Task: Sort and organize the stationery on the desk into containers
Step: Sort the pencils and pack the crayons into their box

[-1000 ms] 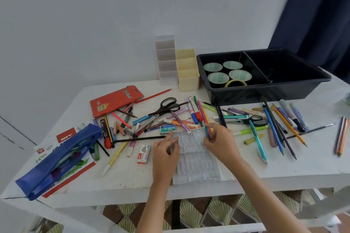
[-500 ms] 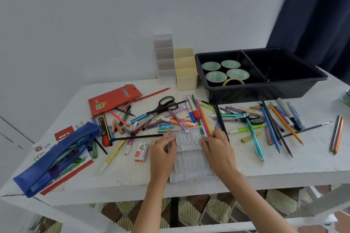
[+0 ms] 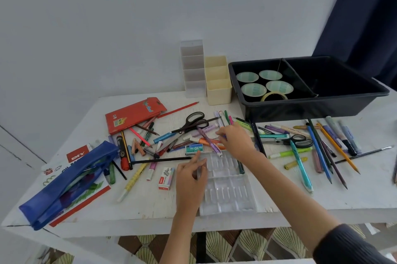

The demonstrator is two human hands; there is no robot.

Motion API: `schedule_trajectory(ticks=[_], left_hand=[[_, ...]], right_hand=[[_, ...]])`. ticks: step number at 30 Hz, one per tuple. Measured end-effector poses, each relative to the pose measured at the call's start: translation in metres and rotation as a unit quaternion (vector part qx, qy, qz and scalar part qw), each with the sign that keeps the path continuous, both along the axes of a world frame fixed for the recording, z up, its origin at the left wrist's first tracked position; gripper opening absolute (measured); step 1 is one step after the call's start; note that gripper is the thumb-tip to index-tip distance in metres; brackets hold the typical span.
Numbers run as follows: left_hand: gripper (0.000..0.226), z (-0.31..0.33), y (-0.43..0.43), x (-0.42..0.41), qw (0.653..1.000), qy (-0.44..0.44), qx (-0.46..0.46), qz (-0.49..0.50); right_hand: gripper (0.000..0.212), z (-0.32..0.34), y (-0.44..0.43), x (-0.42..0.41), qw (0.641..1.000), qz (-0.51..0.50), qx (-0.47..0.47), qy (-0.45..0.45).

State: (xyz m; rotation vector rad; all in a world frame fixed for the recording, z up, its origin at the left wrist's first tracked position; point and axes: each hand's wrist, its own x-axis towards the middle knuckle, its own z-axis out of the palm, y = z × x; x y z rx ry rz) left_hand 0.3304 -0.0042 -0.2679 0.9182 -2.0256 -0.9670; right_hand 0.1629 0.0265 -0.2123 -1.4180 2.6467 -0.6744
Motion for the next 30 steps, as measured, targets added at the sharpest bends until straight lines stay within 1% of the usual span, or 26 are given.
schedule_trajectory(ticks=[3, 4, 6, 9, 11, 13, 16, 19, 21, 24, 26, 28, 30], left_hand=[[0.026, 0.001, 0.001, 0.0, 1.0, 0.001, -0.003, -0.002], [0.026, 0.002, 0.001, 0.0, 1.0, -0.002, 0.0, -0.002], [0.027, 0.002, 0.001, 0.001, 1.0, -0.005, 0.005, 0.003], [0.027, 0.004, 0.002, 0.001, 1.0, -0.002, 0.008, 0.003], [0.027, 0.004, 0.002, 0.001, 1.0, -0.003, 0.014, 0.004], [0.027, 0.003, 0.002, 0.0, 1.0, -0.007, 0.019, 0.004], [0.027, 0.004, 0.002, 0.0, 1.0, -0.007, 0.019, 0.003], [0.026, 0.003, 0.002, 0.0, 1.0, -0.011, 0.018, 0.001], [0.026, 0.002, 0.002, 0.001, 1.0, -0.014, 0.015, 0.0], [0.025, 0.002, 0.002, 0.001, 1.0, -0.018, 0.016, -0.004], [0.024, 0.003, 0.002, 0.002, 1.0, -0.024, 0.002, -0.009], [0.023, 0.003, 0.001, 0.002, 1.0, -0.022, -0.004, -0.015], [0.022, 0.003, 0.001, 0.003, 1.0, -0.016, 0.004, -0.016]], right_hand=[[0.025, -0.005, -0.015, 0.004, 0.993, 0.028, 0.101, 0.063], [0.023, -0.006, -0.016, 0.006, 0.989, 0.032, 0.114, 0.088], [0.022, -0.009, -0.02, 0.009, 0.986, 0.03, 0.126, 0.11], [0.023, -0.011, -0.024, 0.005, 0.986, 0.033, 0.126, 0.103], [0.021, -0.009, -0.026, 0.001, 0.989, 0.035, 0.121, 0.078], [0.014, -0.008, -0.027, -0.002, 0.994, 0.018, 0.095, 0.042], [0.022, -0.009, -0.021, -0.004, 0.999, -0.028, 0.017, -0.043], [0.011, -0.007, -0.008, 0.004, 0.989, -0.067, -0.076, -0.111], [0.008, -0.001, 0.003, 0.018, 0.981, -0.055, -0.115, -0.146], [0.008, 0.005, 0.022, 0.043, 0.978, 0.013, -0.128, -0.165], [0.011, 0.0, 0.029, 0.055, 0.971, 0.047, -0.134, -0.191], [0.012, -0.01, 0.03, 0.058, 0.97, 0.049, -0.13, -0.199], [0.013, -0.018, 0.029, 0.056, 0.977, 0.026, -0.116, -0.174]])
